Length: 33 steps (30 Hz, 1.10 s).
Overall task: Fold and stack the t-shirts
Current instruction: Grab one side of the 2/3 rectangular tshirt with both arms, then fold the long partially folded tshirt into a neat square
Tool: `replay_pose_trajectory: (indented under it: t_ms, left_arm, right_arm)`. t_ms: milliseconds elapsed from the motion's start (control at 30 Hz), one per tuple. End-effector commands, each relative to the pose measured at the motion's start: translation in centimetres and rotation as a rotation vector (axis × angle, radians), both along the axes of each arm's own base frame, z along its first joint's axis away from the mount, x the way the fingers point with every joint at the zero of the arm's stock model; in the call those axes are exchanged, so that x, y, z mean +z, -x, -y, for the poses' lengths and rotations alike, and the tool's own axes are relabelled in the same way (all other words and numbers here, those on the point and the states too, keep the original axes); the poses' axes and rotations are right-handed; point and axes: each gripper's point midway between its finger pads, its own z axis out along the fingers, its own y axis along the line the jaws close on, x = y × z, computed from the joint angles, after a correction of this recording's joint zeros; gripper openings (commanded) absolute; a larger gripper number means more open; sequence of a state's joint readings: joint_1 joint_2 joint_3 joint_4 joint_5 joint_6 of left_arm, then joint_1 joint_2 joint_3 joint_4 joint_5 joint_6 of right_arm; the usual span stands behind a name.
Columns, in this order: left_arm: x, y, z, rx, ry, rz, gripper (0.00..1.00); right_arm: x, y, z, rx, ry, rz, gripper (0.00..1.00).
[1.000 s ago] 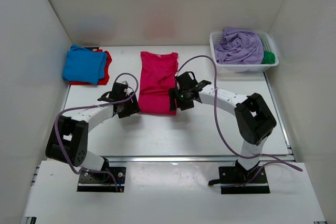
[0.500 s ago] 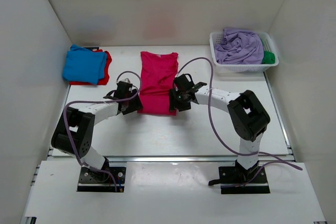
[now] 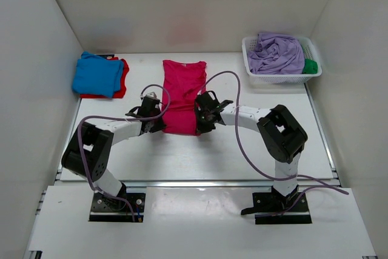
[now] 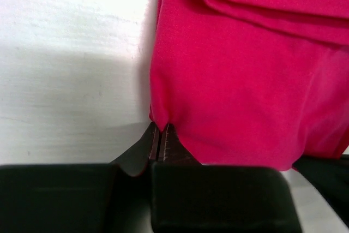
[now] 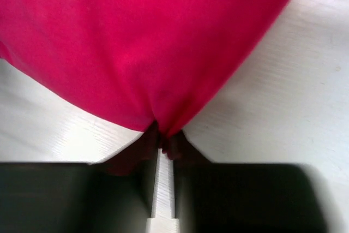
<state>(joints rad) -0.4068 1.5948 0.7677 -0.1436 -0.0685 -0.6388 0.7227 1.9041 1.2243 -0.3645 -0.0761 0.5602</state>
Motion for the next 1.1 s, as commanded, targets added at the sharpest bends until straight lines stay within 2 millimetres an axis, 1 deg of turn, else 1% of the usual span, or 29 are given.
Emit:
replay_pose_trajectory:
  t_ms: [0, 67, 133, 167, 200, 233, 267, 300, 333, 367, 400, 433, 500, 533, 567, 600, 633, 667, 700, 733, 767, 833, 900, 967, 1067]
  left_arm:
    - [-0.4, 2.2, -0.4, -0.016, -0.018, -0.033, 0.00]
    - [0.1, 3.1, -0.6, -0.031, -0.024, -0.036, 0.00]
    - [0.7, 4.8, -1.1, -0.045, -0.022, -0.055, 0.00]
    - [0.8, 6.0, -1.0, -0.067, -0.029, -0.086, 0.00]
    - [1.6, 6.8, -0.8, -0.096, -0.011, -0.077, 0.00]
    - [2.3, 8.1, -0.9, -0.125, -0.012, -0.089, 0.00]
    - [2.3, 9.5, -1.1, -0.141, -0.029, -0.127, 0.00]
    - [3.3, 10.8, -0.8, -0.178, -0.015, -0.136, 0.00]
    - [4.5, 11.3, -0.5, -0.192, 0.008, -0.113, 0.00]
    - [5.4, 12.3, -0.5, -0.198, 0.033, -0.114, 0.00]
    - [5.4, 13.4, -0.4, -0.212, 0.055, -0.148, 0.00]
    - [5.9, 14.1, -0.2, -0.222, 0.091, -0.148, 0.00]
    - [5.8, 15.9, -0.7, -0.233, 0.094, -0.183, 0.00]
    - [5.7, 16.5, -0.8, -0.230, 0.104, -0.185, 0.00]
    - [5.8, 17.1, -1.0, -0.229, 0.104, -0.189, 0.00]
    - [6.1, 17.5, -1.2, -0.213, 0.123, -0.190, 0.00]
    - [6.3, 18.0, -1.0, -0.220, 0.136, -0.196, 0.00]
    - [7.0, 18.1, -1.0, -0.215, 0.153, -0.178, 0.00]
    - [7.0, 18.6, -1.3, -0.198, 0.154, -0.197, 0.00]
    - [7.9, 18.3, -1.2, -0.196, 0.164, -0.164, 0.00]
    - [9.1, 18.4, -1.2, -0.196, 0.171, -0.151, 0.00]
    - [10.5, 18.0, -1.2, -0.188, 0.181, -0.129, 0.00]
    - [11.9, 17.6, -1.0, -0.198, 0.192, -0.113, 0.00]
    - [12.7, 16.9, -0.7, -0.201, 0.197, -0.108, 0.00]
    - [13.6, 15.3, -0.4, -0.193, 0.195, -0.095, 0.00]
  right_arm:
    - [-1.2, 1.3, 1.0, -0.008, 0.045, -0.027, 0.00]
    - [-0.8, 1.8, 1.5, 0.002, 0.061, -0.024, 0.00]
    - [-0.3, 3.8, 2.1, 0.044, 0.076, -0.033, 0.00]
    - [0.3, 3.9, 2.0, 0.051, 0.067, -0.027, 0.00]
    - [0.5, 5.1, 2.4, 0.082, 0.078, -0.047, 0.00]
    - [1.3, 6.1, 2.8, 0.101, 0.080, -0.057, 0.00]
    - [1.9, 6.7, 2.9, 0.121, 0.085, -0.049, 0.00]
    - [2.9, 7.9, 2.9, 0.166, 0.088, -0.052, 0.00]
    - [3.9, 9.3, 3.3, 0.196, 0.090, -0.062, 0.00]
    - [4.9, 10.1, 3.6, 0.215, 0.070, -0.071, 0.00]
    - [5.0, 10.8, 4.0, 0.224, 0.066, -0.082, 0.00]
    - [5.9, 11.7, 4.1, 0.238, 0.037, -0.091, 0.00]
    - [6.2, 13.2, 4.6, 0.255, 0.014, -0.123, 0.00]
    - [7.1, 13.9, 4.8, 0.267, -0.005, -0.117, 0.00]
    - [7.1, 14.6, 5.2, 0.271, -0.003, -0.140, 0.00]
    - [8.0, 15.4, 5.3, 0.289, -0.019, -0.139, 0.00]
    - [8.2, 15.7, 5.4, 0.295, -0.024, -0.147, 0.00]
    - [8.6, 16.3, 5.6, 0.310, -0.019, -0.153, 0.01]
    - [8.8, 16.7, 5.7, 0.320, -0.019, -0.155, 0.00]
    - [9.6, 16.9, 5.7, 0.327, -0.029, -0.155, 0.00]
    - [9.9, 17.1, 5.8, 0.329, -0.026, -0.158, 0.00]
    - [11.3, 16.9, 5.7, 0.343, -0.035, -0.138, 0.00]
    - [12.3, 16.2, 5.8, 0.333, -0.045, -0.136, 0.00]
    - [13.1, 15.3, 5.7, 0.333, -0.061, -0.127, 0.00]
    - [14.2, 13.8, 5.6, 0.340, -0.071, -0.115, 0.00]
